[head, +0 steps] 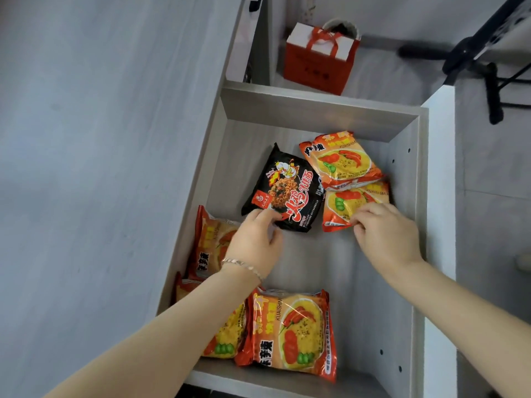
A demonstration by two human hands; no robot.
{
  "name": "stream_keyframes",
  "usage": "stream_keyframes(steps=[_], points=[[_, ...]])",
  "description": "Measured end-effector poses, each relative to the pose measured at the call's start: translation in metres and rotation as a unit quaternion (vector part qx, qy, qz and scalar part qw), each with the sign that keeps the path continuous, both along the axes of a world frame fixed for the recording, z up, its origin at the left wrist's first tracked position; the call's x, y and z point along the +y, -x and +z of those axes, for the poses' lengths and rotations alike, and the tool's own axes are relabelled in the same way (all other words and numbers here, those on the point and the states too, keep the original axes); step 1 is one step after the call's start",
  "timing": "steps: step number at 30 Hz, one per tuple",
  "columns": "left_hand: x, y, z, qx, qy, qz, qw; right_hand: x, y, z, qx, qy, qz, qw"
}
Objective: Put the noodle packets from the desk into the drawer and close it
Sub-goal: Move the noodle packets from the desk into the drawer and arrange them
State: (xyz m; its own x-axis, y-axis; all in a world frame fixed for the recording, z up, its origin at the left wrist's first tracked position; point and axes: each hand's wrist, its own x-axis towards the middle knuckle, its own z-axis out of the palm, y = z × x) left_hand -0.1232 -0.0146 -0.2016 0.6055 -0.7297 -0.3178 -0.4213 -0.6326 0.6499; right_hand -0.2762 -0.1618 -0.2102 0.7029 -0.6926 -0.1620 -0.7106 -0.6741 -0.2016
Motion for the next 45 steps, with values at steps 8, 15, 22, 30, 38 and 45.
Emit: stream_keyframes(steps=[8, 15, 22, 30, 38, 45], points=[[-0.047, 0.008, 0.031, 0.654, -0.067, 0.309, 0.687, 0.043, -0.017, 0.068, -0.207, 0.027, 0.129, 0.969], [-0.014, -0.011, 0.030, 0.549, 0.050, 0.350, 0.757, 0.033, -0.022, 0.063, -0.192, -0.316, -0.034, 0.929], [0.029, -0.006, 0.020, 0.396, 0.036, 0.392, 0.830, 0.049, -0.069, 0.009, -0.167, -0.572, -0.187, 0.781], [0.064, -0.001, 0.014, 0.093, -0.168, 0.296, 0.936, 0.064, -0.133, -0.026, -0.112, -0.419, 0.043, 0.900], [0.074, 0.003, 0.004, -0.079, -0.196, 0.113, 0.971, 0.094, -0.137, -0.046, -0.075, -0.305, 0.158, 0.936], [0.050, -0.028, -0.012, -0.056, -0.269, -0.048, 0.960, 0.073, -0.131, -0.031, -0.139, -0.517, -0.052, 0.843]])
